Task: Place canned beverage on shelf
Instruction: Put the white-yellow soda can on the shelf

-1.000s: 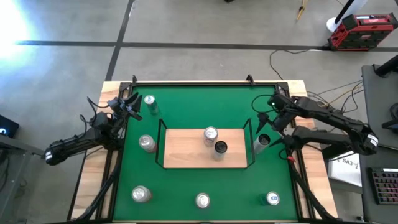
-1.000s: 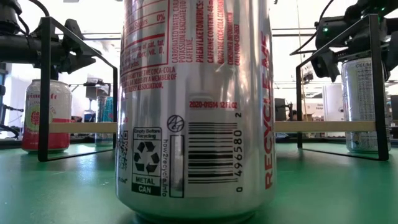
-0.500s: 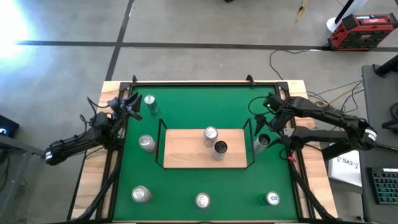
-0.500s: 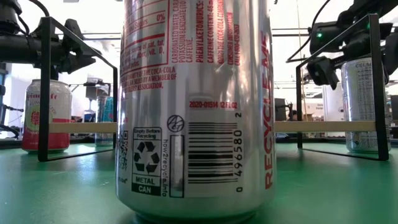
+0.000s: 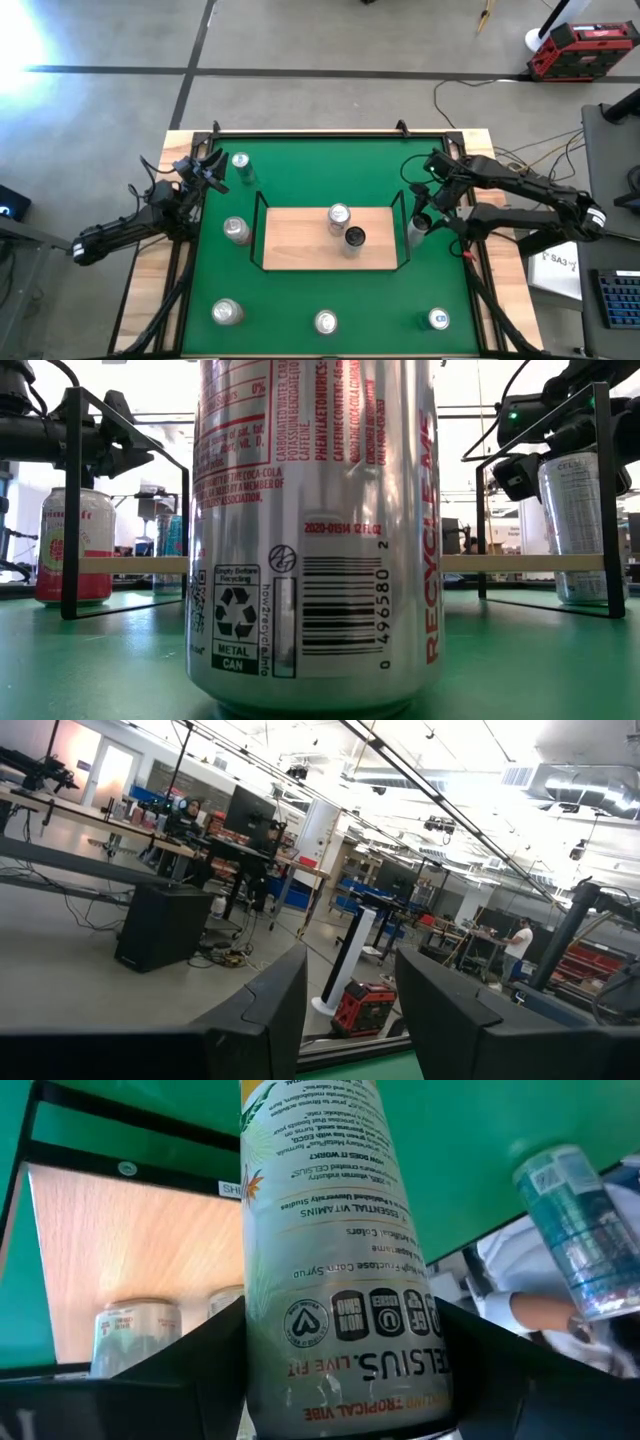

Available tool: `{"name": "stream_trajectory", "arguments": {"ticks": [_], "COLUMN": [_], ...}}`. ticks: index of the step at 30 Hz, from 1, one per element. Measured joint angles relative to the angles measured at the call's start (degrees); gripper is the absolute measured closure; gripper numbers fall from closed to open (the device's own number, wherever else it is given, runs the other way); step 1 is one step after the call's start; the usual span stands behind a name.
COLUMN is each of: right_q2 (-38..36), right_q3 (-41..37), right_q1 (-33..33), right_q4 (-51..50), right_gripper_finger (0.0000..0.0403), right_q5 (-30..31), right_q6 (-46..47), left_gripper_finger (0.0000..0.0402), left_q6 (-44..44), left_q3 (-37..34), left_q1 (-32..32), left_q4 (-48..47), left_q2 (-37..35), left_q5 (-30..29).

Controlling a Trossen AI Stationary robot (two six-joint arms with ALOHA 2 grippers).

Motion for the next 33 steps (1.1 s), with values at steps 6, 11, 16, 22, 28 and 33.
{"name": "stream_trajectory", "arguments": {"ticks": [6,11,16,22,28,33], "right_q2": [-3.2,-5.8,-6.4,-4.6,-1.0,5.2], "right_q3": [3.3,7.6,10.3,14.9,20.4,25.1], "right_q1": [-1.6,-3.6,-4.6,-7.0,-10.9,-13.3], "right_q4": [0.0,-0.6,-0.5,-0.3,-0.3,-0.2], "right_gripper_finger": [0.0156,0.0146,0.0143,0.0142,0.0141,0.0141], "right_q5": [1.2,8.7,14.6,20.5,23.2,23.2], "right_q6": [8.2,16.7,25.0,27.8,27.4,23.0], "left_gripper_finger": [0.0264,0.0264,0.0264,0.0264,0.0264,0.0264], "left_q6": [0.0,0.0,0.0,0.0,0.0,0.0], "left_q3": [0.0,0.0,0.0,0.0,0.0,0.0], "left_q1": [0.0,0.0,0.0,0.0,0.0,0.0], "left_q4": [0.0,0.0,0.0,0.0,0.0,0.0], "left_q2": [0.0,0.0,0.0,0.0,0.0,0.0], "left_q5": [0.0,0.0,0.0,0.0,0.0,0.0]}}
